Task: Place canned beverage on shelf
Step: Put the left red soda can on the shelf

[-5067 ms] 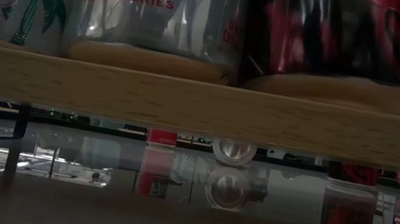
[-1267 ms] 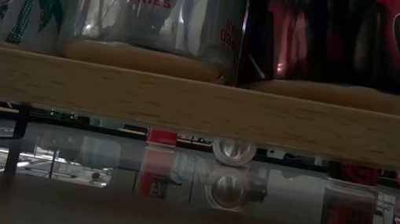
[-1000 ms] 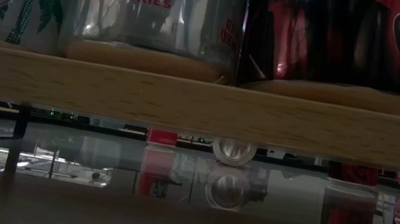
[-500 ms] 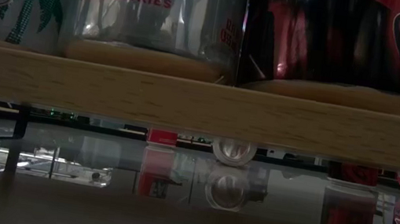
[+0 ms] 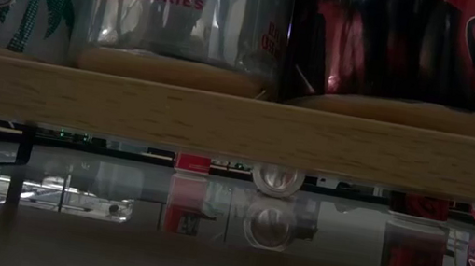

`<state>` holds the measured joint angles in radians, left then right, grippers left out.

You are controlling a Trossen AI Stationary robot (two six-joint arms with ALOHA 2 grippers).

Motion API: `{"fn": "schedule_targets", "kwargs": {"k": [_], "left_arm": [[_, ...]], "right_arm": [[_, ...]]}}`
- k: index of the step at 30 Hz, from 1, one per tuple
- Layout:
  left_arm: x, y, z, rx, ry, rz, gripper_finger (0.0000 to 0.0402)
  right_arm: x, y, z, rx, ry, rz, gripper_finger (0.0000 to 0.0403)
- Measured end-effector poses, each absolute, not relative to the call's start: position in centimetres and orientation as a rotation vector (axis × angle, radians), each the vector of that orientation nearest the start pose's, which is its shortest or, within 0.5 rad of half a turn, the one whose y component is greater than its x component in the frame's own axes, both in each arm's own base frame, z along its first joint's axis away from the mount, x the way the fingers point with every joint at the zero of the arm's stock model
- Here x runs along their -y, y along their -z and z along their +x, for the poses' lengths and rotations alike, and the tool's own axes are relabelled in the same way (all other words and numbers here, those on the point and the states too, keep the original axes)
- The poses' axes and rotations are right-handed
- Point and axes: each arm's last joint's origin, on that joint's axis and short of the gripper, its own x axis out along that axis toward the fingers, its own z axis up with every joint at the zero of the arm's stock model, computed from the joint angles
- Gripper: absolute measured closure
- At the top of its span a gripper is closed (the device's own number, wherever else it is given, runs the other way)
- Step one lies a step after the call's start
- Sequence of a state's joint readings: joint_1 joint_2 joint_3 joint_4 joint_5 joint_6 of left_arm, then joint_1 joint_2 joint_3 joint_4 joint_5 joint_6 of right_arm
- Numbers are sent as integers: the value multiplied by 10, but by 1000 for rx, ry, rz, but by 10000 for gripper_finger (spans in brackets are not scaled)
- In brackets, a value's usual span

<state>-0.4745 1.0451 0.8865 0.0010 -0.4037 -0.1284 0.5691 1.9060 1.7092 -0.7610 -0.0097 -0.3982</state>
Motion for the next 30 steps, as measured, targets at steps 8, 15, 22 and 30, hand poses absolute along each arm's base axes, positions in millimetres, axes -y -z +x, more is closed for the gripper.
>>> {"fn": "schedule_targets", "kwargs": {"k": [8, 15, 22, 30], "left_arm": [[96, -338, 212, -147, 60, -62, 108], [96, -338, 212, -147, 61, -62, 108], [96, -338, 212, -147, 61, -61, 108], [96, -338, 212, -147, 61, -62, 108]], "right_arm": [[-224, -285, 348, -821, -751, -608, 15], [-224, -284, 348, -820, -751, -608, 15], [-225, -282, 350, -824, -735, -618, 15], [-226, -273, 353, -851, -722, -636, 15]]}}
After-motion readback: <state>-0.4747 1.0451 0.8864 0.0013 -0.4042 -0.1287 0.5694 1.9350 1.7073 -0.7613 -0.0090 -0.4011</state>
